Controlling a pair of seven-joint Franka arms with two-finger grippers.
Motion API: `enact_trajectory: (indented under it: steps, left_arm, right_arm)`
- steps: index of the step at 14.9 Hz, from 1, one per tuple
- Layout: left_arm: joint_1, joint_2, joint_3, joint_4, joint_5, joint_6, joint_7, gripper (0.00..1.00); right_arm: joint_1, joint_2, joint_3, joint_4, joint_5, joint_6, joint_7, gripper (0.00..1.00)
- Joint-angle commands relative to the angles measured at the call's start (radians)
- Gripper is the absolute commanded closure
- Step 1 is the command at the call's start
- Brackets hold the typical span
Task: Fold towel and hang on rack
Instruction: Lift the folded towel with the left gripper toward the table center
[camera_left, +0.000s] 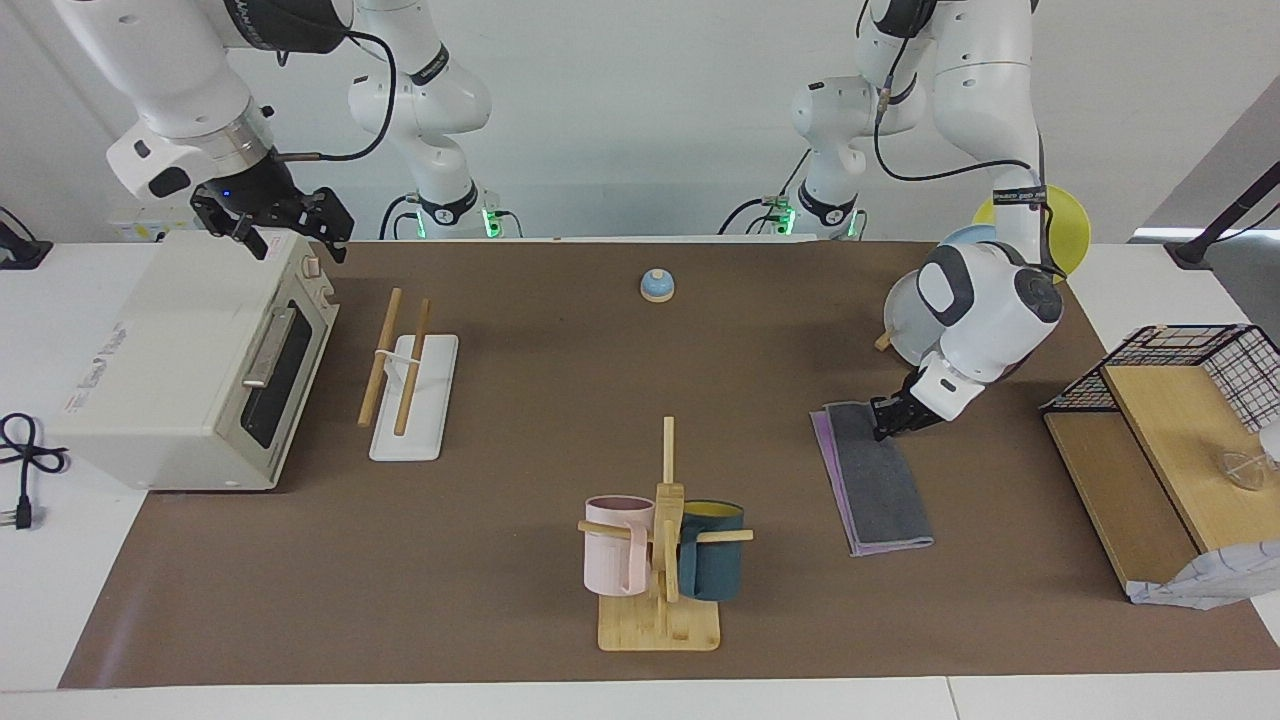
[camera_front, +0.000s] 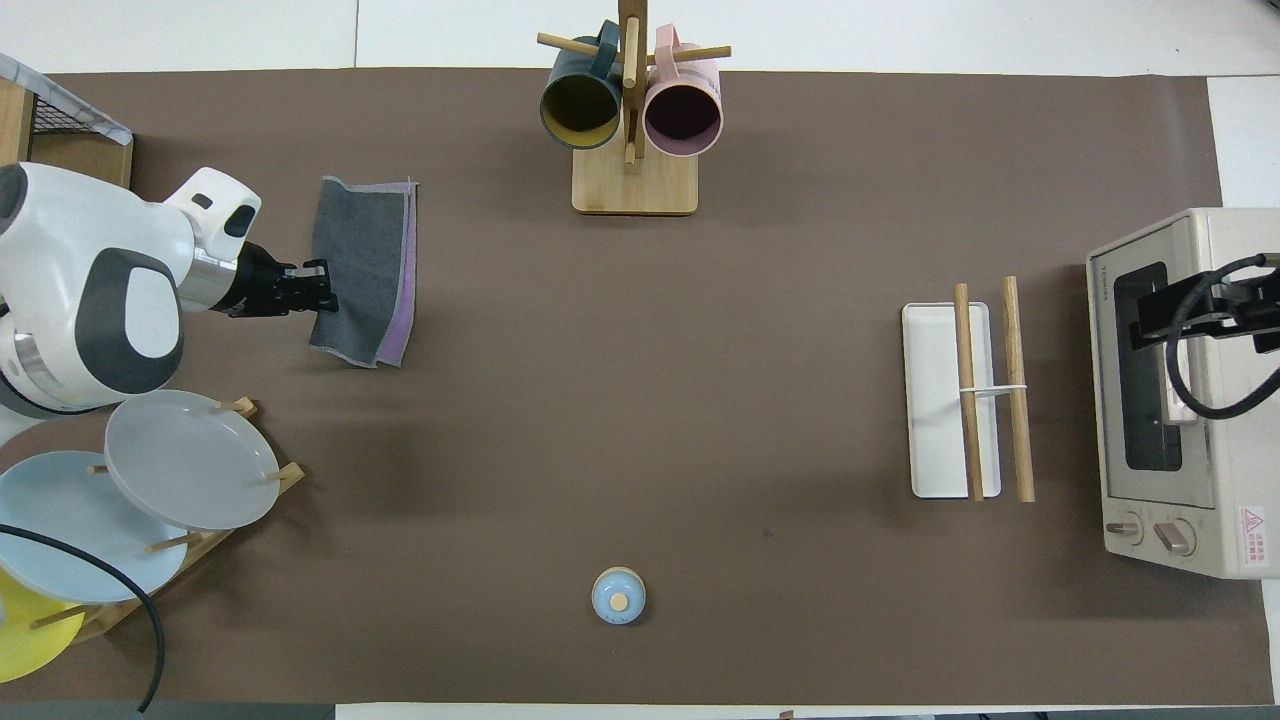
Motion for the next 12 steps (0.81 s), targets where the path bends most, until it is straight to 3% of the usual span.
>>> enact_trajectory:
  steps: [1,6,10,12]
  left_arm:
    - [-0.013,-0.058,0.001,0.06,0.002,-0.11,-0.162,1.0]
    - [-0.085,-0.153,-0.01,0.089,0.004,-0.161,-0.647,1.0]
    - [-0.16,-0.237,-0.019,0.088,0.004,-0.164,-1.072,1.0]
    - [-0.199,-0.256,-0.039,0.092,0.002,-0.155,-1.267,1.0]
  right_arm:
    - [-0.009,-0.018,0.0,-0.019,0.034,-0.006,-0.034,0.0]
    - [0.003,-0.072,0.0,-0.129,0.122,0.023,-0.003,0.0]
    - [0.037,-0.157,0.0,-0.345,0.2,0.257,0.0,0.0]
    - [0.072,-0.156,0.0,-0.359,0.203,0.293,0.04,0.0]
